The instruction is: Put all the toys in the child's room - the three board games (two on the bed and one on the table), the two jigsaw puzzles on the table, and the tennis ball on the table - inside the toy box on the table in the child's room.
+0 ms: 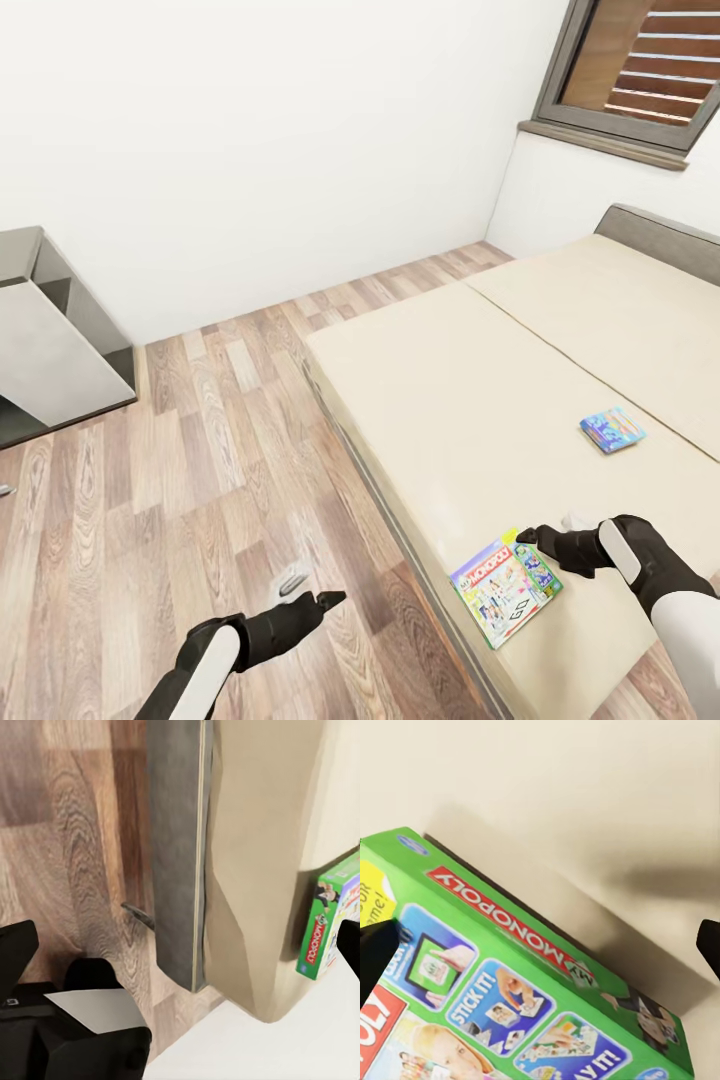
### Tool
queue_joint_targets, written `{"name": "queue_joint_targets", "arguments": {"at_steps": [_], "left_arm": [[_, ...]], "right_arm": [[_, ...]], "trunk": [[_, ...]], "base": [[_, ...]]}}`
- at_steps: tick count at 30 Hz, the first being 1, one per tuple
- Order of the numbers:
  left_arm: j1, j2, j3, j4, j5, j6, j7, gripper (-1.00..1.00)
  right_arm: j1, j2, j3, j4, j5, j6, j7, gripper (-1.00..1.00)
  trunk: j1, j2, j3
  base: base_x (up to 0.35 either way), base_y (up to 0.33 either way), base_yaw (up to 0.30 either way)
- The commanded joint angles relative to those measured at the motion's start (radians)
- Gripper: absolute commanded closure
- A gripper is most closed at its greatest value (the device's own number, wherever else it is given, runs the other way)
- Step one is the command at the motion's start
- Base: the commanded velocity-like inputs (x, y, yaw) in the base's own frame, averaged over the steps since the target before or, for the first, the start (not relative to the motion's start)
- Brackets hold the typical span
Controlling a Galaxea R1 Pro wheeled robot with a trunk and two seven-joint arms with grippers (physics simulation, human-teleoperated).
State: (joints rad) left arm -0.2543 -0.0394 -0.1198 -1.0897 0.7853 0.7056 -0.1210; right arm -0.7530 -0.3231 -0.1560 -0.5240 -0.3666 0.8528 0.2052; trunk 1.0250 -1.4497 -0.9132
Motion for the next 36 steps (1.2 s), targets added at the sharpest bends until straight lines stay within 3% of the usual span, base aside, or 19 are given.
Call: {"name": "queue_joint_targets", "arguments": {"at_steps": [1,15,36], "left_arm": [[-0.001,0.001,0.001,0.004,0.000,-0.001,-0.003,-1.00],[-0.002,0.005,0.000,0.018,0.003,-0.020,-0.004,-1.00],[-0.002,0.006,0.000,0.019,0.002,-0.023,-0.002,-1.00]], "right_arm": [[0.000,0.001,-0.005,-0.001,0.009,0.005,0.008,-1.00],[0.000,0.001,-0.004,-0.001,0.009,0.005,0.008,-1.00],[0.000,0.001,-0.003,-0.001,0.009,0.005,0.008,-1.00]], "trunk": [[0.000,0.000,-0.001],[0.000,0.000,-0.001],[0.000,0.000,-0.001]], "base": [[-0.034,0.011,0.000],[-0.140,0.090,0.000],[-0.015,0.010,0.000]]}}
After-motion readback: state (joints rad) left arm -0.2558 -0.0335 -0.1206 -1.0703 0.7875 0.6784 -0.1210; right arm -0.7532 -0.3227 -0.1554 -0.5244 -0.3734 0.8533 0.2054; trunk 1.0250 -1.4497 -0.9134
